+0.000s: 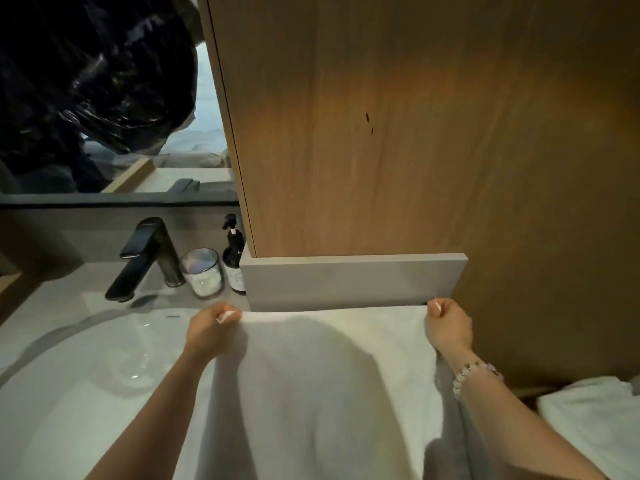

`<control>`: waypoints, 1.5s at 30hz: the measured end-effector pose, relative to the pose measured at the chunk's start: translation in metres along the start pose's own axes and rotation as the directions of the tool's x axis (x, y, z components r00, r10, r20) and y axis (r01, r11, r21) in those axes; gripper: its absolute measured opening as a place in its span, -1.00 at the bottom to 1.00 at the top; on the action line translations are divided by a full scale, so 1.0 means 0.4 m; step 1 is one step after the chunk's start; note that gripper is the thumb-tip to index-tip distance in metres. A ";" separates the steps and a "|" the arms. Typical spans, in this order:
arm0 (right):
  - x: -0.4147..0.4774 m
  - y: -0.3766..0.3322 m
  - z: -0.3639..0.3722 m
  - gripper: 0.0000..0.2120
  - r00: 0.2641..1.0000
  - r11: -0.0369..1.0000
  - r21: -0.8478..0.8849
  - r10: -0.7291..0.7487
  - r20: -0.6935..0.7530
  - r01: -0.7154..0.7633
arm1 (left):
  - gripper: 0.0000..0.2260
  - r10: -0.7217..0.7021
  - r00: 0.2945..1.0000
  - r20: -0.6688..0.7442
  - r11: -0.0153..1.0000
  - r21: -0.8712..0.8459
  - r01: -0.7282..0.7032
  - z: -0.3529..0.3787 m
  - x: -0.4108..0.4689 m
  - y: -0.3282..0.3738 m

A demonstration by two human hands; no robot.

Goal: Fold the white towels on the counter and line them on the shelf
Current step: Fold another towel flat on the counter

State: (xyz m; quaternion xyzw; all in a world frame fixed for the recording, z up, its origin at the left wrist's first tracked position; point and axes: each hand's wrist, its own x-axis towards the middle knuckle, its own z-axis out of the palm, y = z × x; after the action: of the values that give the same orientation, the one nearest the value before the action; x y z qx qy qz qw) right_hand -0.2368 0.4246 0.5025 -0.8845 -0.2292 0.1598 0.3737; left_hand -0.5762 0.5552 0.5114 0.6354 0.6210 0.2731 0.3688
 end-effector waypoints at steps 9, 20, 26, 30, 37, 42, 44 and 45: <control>0.014 0.074 0.064 -0.84 0.978 0.978 -0.047 -0.203 -0.042 0.201 | -0.88 -0.059 0.996 -0.069 0.985 0.158 0.069 0.070 0.037 -0.067; 0.065 0.088 -0.004 -0.70 0.988 0.997 0.045 0.062 0.142 -0.069 | -0.65 -0.109 0.993 -0.047 0.989 0.097 0.113 0.087 0.027 -0.072; -0.106 0.153 -0.101 -0.67 0.981 0.997 -0.060 0.065 0.185 -0.054 | -0.56 -0.288 0.952 -0.105 0.955 -0.111 0.277 0.085 -0.006 -0.107; -0.187 0.154 -0.094 -0.54 0.965 0.991 -0.128 0.060 0.255 -0.027 | -0.63 -0.304 0.948 -0.093 0.953 -0.035 0.302 0.059 -0.042 -0.145; -0.167 0.152 -0.080 -0.71 0.959 0.995 -0.057 0.098 0.266 -0.086 | -0.84 -0.158 0.977 -0.144 0.987 0.015 0.162 0.055 -0.100 -0.093; -0.156 0.129 -0.100 -0.63 0.907 0.987 0.060 0.115 0.406 -0.152 | -0.80 -0.078 0.997 -0.020 0.989 -0.129 0.074 0.052 -0.127 -0.083; -0.147 0.119 -0.124 -0.63 0.860 0.982 0.063 0.122 0.496 -0.176 | -0.76 -0.054 0.998 0.026 0.993 -0.099 0.056 0.048 -0.141 -0.092; -0.140 0.115 -0.135 -0.66 0.840 0.987 0.043 0.111 0.531 -0.157 | -0.74 -0.030 0.999 0.040 0.996 -0.080 0.033 0.048 -0.149 -0.093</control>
State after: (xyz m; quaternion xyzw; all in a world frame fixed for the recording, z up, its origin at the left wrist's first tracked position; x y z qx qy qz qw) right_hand -0.2464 0.3349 0.5112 -0.8039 -0.2535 0.4313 0.3216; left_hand -0.5875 0.4921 0.4769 0.6153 0.6123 0.2797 0.4102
